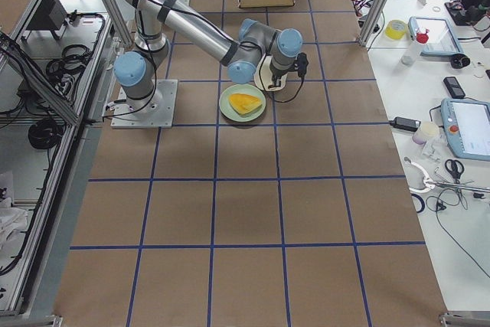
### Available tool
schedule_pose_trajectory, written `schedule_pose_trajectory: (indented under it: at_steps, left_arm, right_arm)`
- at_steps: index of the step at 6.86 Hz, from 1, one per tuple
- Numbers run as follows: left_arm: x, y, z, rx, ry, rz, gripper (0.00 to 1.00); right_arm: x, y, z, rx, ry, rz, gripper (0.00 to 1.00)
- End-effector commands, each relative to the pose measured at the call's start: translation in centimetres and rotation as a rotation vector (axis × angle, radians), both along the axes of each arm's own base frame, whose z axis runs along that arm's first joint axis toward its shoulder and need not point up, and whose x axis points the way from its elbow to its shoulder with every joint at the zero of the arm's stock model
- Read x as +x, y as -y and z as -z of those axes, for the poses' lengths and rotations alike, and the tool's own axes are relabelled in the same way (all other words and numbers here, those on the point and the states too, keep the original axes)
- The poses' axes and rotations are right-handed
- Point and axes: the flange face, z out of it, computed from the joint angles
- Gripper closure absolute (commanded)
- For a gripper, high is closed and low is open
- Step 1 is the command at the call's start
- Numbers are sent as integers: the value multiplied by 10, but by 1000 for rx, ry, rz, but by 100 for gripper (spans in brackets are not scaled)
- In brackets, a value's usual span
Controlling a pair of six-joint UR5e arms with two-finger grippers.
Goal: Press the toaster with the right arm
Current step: 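Hold the right gripper on the pressed lever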
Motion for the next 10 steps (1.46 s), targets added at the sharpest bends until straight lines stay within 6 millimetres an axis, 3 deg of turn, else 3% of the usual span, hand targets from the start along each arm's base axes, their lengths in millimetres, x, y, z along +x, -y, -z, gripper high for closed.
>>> schedule_pose_trajectory:
  at_steps: [1,6,7,10]
  left_arm:
    - [0,0,0,0,0,0,0]
    - [0,0,0,0,0,0,0]
    - [0,0,0,0,0,0,0]
    - [0,0,0,0,0,0,0]
  right_arm:
    - [-1,-1,2,2,-3,0,100]
    - [-2,-2,-4,-4,-16,8,100]
    - [-3,0,-13,-12,-27,20,100]
    - [0,-14,-72,-51,-91,44,100]
